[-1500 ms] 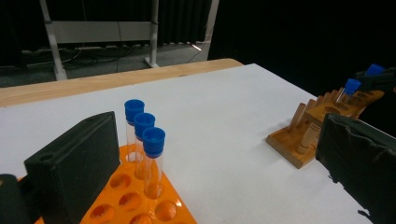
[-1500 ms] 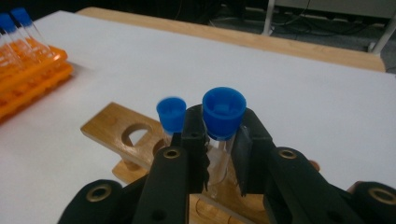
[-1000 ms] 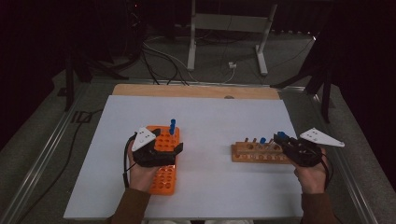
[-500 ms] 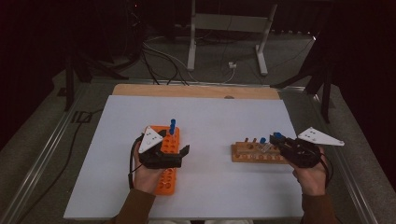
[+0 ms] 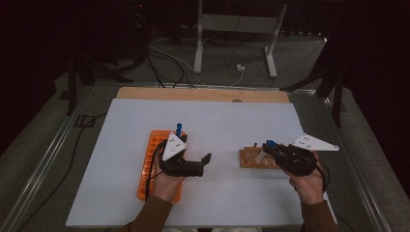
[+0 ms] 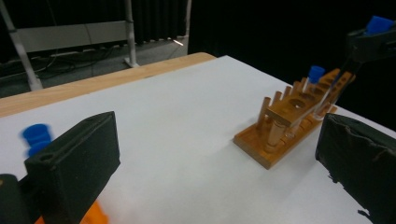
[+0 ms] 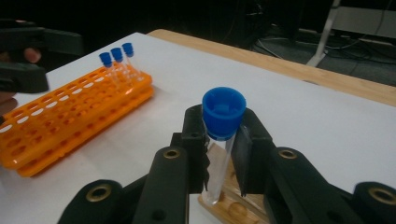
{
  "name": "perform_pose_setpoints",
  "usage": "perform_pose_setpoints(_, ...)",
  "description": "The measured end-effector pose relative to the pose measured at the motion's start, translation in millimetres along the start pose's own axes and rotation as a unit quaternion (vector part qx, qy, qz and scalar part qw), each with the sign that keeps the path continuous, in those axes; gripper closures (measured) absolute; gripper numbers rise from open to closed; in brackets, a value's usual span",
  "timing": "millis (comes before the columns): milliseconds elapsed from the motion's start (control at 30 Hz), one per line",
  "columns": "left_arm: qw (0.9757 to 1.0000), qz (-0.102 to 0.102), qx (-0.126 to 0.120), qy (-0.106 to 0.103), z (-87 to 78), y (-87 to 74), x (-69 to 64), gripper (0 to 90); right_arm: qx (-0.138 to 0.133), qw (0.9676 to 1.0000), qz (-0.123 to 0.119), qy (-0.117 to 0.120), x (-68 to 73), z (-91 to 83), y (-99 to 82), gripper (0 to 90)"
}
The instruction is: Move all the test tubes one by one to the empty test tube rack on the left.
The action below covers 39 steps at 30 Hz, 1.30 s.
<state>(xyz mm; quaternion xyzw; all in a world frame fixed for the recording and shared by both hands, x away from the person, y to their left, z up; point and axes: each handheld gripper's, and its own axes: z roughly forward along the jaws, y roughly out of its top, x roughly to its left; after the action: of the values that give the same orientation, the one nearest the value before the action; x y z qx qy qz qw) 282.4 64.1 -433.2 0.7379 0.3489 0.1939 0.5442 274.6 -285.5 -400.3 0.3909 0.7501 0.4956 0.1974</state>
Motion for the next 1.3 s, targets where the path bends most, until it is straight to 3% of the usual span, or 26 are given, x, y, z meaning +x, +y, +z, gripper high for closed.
perform_pose_setpoints(400,0.9992,0.021,0.016,-0.029,28.5,0.6,-28.0,3.3,-0.008,0.9994,0.008,0.032,13.6,8.2,0.7,76.4)
perform_pose_setpoints(700,0.9969,0.044,0.034,-0.056,48.8,-0.9,-52.3,8.7,0.000,0.9985,0.012,0.054,24.3,18.7,-1.9,76.4)
perform_pose_setpoints(1067,0.9916,0.085,0.035,-0.090,60.5,-0.4,-73.9,50.4,0.008,0.9976,0.006,0.069,33.6,25.6,-2.4,76.3)
perform_pose_setpoints(1300,0.9900,0.095,0.029,-0.100,61.7,-1.2,-77.3,67.2,0.014,0.9968,0.006,0.078,35.9,28.7,-3.5,76.4)
